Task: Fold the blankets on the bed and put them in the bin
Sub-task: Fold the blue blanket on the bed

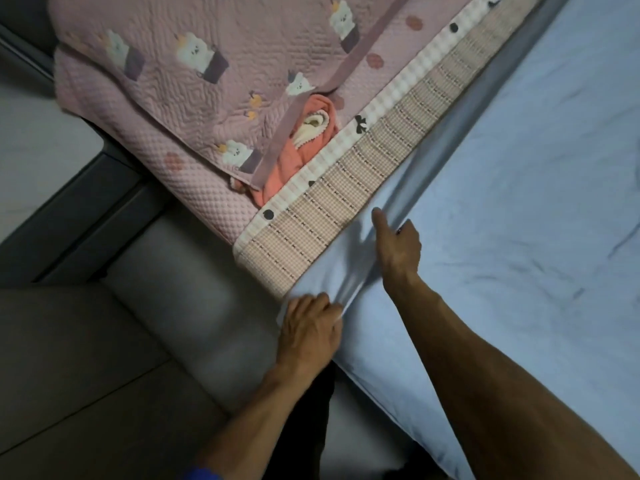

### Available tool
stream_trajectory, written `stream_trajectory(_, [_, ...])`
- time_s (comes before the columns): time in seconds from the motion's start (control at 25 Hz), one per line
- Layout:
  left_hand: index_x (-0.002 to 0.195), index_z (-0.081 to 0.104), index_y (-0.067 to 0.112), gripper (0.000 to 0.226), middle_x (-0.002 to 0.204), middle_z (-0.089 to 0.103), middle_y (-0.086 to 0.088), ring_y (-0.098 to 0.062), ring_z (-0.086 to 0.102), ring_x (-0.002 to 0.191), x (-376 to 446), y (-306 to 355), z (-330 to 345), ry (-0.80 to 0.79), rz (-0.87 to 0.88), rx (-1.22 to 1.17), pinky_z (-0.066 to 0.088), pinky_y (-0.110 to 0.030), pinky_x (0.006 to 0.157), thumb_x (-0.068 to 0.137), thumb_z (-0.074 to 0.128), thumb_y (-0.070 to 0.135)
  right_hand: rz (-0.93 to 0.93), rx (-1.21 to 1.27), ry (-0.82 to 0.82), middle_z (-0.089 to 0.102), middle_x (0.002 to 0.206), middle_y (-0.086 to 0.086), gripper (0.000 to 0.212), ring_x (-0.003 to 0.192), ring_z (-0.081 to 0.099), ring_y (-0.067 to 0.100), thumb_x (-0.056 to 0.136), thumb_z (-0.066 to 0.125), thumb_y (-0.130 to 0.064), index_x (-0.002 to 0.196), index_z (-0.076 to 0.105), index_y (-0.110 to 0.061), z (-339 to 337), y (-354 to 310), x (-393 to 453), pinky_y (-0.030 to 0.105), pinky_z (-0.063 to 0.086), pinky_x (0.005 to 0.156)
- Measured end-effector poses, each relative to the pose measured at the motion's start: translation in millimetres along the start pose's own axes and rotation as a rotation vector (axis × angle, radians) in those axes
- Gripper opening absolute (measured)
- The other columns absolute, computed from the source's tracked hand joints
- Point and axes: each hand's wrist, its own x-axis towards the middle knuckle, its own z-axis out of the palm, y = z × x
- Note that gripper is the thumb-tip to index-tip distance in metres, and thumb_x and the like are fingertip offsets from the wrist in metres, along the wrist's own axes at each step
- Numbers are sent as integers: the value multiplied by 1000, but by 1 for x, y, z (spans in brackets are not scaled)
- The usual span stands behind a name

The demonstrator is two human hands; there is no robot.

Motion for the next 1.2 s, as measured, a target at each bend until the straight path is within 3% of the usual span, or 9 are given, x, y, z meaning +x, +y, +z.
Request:
stream_trajectory(0.12, [67,59,18,15,69,54,-1,-24,55,65,-34,54,31,-52,75,7,45,-34,64,74,47,18,97,-8,260,63,126,14,46,118,58,33,100,44,-40,125,60,-4,-54,22,21,39,45,103])
stream_trajectory(0.24, [65,55,21,10,68,51,0,-22,52,64,-65,118,60,-157,83,12,37,-35,64,74,52,17,192,106,331,66,117,16,51,113,60,36,100,39,-40,117,65,-1,-131,71,33,46,47,101])
stream_trajectory(0.56, [62,59,21,5,69,53,-1,-26,54,63,-174,302,149,-469,70,172,28,-38,65,61,64,21,326,226,224,60,82,1,38,88,61,27,98,47,-42,82,61,-10,-345,224,-11,44,53,92])
stream_trajectory(0.68, [61,58,22,9,70,53,0,-26,53,63,-219,360,186,-507,39,170,36,-38,61,67,52,25,392,215,238,64,88,5,40,88,63,29,98,48,-43,78,61,-11,-410,285,-25,45,54,89])
stream_trajectory(0.88, [61,58,24,6,67,53,1,-25,53,61,-249,416,230,-500,53,150,34,-36,62,63,62,19,383,220,230,62,79,6,38,70,58,22,98,51,-40,71,58,-12,-474,328,-29,35,49,70])
stream_trajectory(1.2, [57,57,21,17,63,53,-1,-27,53,54,-299,480,275,-495,-43,178,42,-34,50,68,44,22,328,151,121,62,79,1,38,73,59,21,99,48,-42,74,59,-17,-533,389,-38,36,52,75])
